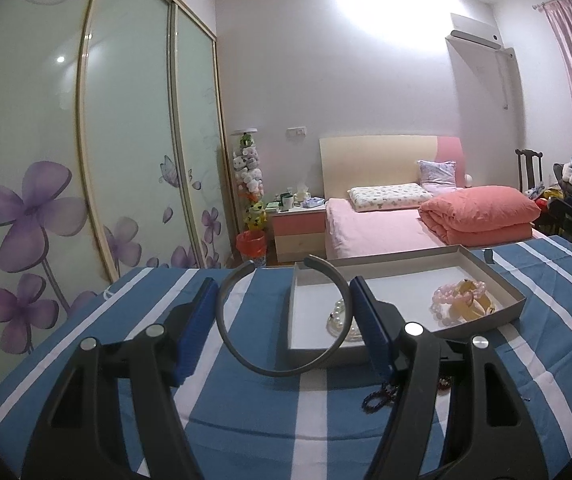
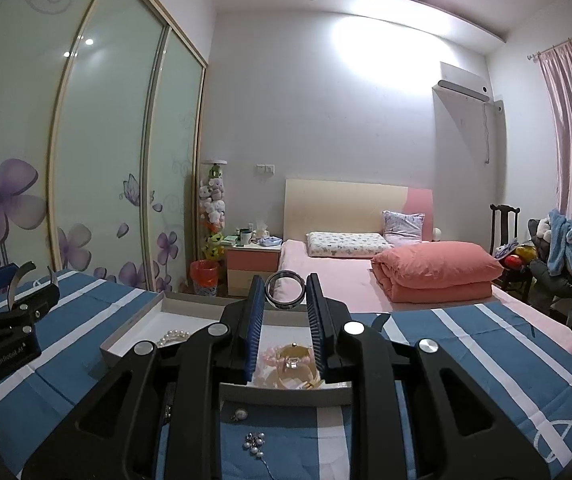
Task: Organize jewelry
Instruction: 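Lower the silver cuff into the tray with the left tool while the right tool drops the ring, then grasp the pearl earring with the left tool while the right tool reaches for the pearl necklace, then grasp the pearl pendant necklace with the right tool while the left tool holds the earring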
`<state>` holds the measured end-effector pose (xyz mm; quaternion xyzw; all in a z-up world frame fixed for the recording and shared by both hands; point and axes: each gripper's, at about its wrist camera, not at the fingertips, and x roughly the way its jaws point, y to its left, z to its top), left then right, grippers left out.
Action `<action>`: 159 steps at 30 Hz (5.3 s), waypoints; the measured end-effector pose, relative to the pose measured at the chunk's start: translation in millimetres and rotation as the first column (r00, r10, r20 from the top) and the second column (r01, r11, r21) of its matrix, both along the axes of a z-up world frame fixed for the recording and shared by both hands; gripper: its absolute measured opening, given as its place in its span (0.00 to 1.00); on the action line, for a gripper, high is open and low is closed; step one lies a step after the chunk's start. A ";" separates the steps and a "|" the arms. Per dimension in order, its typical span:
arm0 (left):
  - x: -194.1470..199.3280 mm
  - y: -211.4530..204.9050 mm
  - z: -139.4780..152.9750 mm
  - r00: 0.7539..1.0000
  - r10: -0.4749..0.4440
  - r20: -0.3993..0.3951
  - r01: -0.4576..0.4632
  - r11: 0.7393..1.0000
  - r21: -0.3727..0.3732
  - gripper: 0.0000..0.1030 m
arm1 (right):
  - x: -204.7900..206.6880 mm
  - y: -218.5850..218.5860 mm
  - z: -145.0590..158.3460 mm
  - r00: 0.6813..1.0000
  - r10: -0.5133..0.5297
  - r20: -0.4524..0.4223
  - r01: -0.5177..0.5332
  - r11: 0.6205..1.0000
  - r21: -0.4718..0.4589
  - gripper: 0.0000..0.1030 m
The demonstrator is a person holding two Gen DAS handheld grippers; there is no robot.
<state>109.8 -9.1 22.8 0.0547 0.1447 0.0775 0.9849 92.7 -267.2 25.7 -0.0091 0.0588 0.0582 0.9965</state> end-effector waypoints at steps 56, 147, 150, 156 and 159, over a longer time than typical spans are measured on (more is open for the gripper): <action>143.7 -39.4 -48.1 0.977 -0.167 -0.132 0.152 0.982 -0.116 0.64 | 123.3 -7.3 -42.8 0.948 0.110 -0.298 -0.077 0.990 0.121 0.38; 57.0 63.6 -94.8 0.842 -0.126 -0.524 -0.001 0.972 -0.235 0.16 | 29.9 -33.0 -65.1 0.810 0.203 -0.550 -0.163 0.979 0.121 0.01; 55.0 62.0 -93.8 0.845 -0.125 -0.520 0.001 0.973 -0.232 0.16 | 26.5 -37.8 -57.3 0.827 0.203 -0.524 -0.153 0.979 0.137 0.01; 52.8 61.9 -92.2 0.850 -0.122 -0.513 0.003 0.974 -0.226 0.16 | 21.9 -37.8 -49.0 0.840 0.218 -0.497 -0.162 0.975 0.154 0.01; 53.0 62.9 -92.0 0.850 -0.122 -0.512 0.003 0.974 -0.228 0.16 | 20.7 -37.4 -50.6 0.838 0.218 -0.500 -0.162 0.975 0.153 0.01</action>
